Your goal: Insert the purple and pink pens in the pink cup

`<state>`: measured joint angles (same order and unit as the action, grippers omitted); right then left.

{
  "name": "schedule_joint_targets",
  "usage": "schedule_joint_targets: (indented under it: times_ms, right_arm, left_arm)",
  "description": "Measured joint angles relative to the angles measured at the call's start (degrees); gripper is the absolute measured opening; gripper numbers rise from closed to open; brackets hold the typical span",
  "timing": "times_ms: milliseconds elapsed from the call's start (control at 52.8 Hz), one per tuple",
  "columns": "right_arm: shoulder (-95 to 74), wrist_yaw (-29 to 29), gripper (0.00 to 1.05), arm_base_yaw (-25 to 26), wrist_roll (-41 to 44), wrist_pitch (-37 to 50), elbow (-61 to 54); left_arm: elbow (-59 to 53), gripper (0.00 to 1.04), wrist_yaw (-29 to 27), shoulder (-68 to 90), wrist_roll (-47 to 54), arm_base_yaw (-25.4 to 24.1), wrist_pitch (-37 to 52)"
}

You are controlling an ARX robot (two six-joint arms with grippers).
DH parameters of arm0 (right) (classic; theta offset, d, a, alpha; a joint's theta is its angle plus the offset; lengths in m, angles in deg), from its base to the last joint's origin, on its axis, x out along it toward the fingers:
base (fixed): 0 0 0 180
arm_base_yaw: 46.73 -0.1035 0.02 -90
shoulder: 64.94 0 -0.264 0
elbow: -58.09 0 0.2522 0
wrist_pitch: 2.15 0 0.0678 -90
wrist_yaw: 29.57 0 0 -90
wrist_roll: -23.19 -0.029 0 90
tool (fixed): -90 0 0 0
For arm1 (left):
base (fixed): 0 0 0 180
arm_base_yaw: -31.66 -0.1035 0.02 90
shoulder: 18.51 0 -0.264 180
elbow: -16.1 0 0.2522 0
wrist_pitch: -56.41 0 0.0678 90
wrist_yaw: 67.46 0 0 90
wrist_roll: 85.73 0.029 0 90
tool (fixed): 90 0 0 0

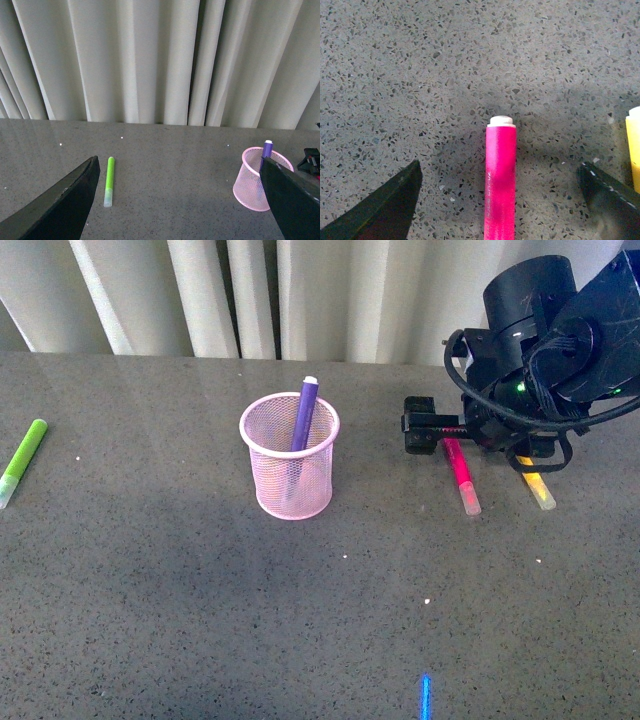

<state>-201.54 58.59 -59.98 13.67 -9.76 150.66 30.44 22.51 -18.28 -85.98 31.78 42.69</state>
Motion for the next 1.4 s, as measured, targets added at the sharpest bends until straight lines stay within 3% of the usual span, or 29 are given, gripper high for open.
schedule_joint_targets:
  times_ms: [227,512,625,682,815,947,1042,1175,1402]
  right_arm:
    - [-0.52,1.16,0.51,0.04,0.00,0.00,0.33]
    - [-0.70,1.42,0.12,0.37,0.00,2.19,0.13]
    - [-0.50,-0.28,0.11,0.66,0.74,7.43,-1.81]
    - [0.15,-2.45,0.11,0.79,3.63,15.10,-5.09]
    - [3.43,-1.38,0.11,1.11,7.30,27.45,-10.32]
    - [7.69,0.66,0.11,0.46,6.91,31.36,-11.54]
    - [11.47,2.80,0.11,-2.01,9.09,38.95,-13.25]
    - [13.94,9.99,0.11,-7.85,17.46,52.96,-16.87]
    - [14.08,11.58,0.11,-13.90,18.32,58.80,-19.65]
  left_arm:
    - [0.00,0.98,0.00,0.00,0.00,0.00,0.00]
    - [0.00,0.98,0.00,0.00,0.00,0.00,0.00]
    - [0.00,0.98,0.00,0.00,0.00,0.00,0.00]
    - [0.00,0.98,0.00,0.00,0.00,0.00,0.00]
    - [0.00,0.98,0.00,0.00,0.00,0.00,0.00]
    - [0.00,0.98,0.00,0.00,0.02,0.00,0.00]
    - [0.00,0.98,0.00,0.00,0.00,0.00,0.00]
    - [0.00,0.98,0.00,0.00,0.00,0.00,0.00]
    - [0.00,0.98,0.00,0.00,0.00,0.00,0.00]
